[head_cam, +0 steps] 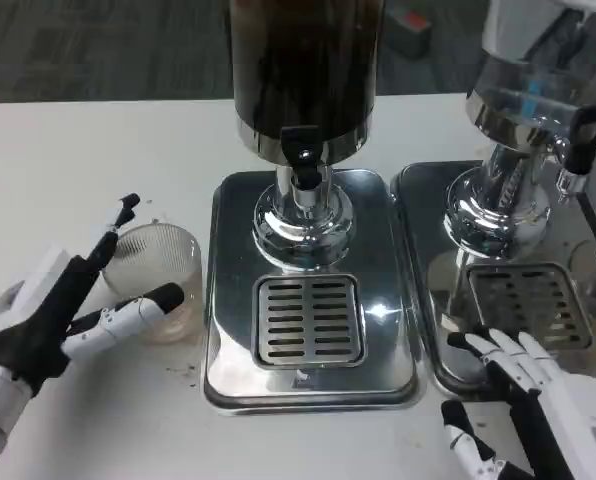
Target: Grasp the cup under the faucet to collect the drink, then remove the cup.
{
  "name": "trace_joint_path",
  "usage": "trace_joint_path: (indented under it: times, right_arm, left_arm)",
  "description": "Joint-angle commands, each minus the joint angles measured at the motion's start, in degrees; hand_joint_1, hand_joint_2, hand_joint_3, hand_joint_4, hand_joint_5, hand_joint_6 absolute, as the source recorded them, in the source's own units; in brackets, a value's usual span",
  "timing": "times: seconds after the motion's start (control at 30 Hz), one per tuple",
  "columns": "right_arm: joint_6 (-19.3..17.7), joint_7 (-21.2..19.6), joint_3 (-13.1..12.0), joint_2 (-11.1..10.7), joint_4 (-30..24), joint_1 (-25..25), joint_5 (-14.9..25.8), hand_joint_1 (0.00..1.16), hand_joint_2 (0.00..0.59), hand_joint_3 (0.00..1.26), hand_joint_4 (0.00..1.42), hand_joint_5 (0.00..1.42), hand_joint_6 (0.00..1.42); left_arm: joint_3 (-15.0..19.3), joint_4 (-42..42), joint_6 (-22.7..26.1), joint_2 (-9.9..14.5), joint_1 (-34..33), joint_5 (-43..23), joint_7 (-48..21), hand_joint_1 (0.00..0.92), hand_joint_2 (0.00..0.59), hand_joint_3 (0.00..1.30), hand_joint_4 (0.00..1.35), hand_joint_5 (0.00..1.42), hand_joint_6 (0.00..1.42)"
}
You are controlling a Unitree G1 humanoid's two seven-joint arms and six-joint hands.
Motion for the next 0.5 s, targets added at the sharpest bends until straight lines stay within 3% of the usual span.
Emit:
trace_joint_path:
  times: [0.03, 0.5]
  right_arm:
    - [0.2, 0.4, -0.2, 0.2, -1.1, 0.4, 0.8, 0.29, 0.465, 0.22, 0.13, 0.09, 0.23]
    - [0.4, 1.1, -0.5, 0.1, -1.6, 0.7, 1.4, 0.29, 0.465, 0.24, 0.13, 0.10, 0.24]
  left_arm:
    - [-0.5, 2.3, -1.5, -1.0, -1.0, -0.9, -0.3, 0.000, 0.000, 0.00, 0.03, 0.21, 0.23]
    - [0.1, 5.4, -5.5, -0.8, -1.9, -3.7, -1.6, 0.000, 0.000, 0.00, 0.02, 0.21, 0.22]
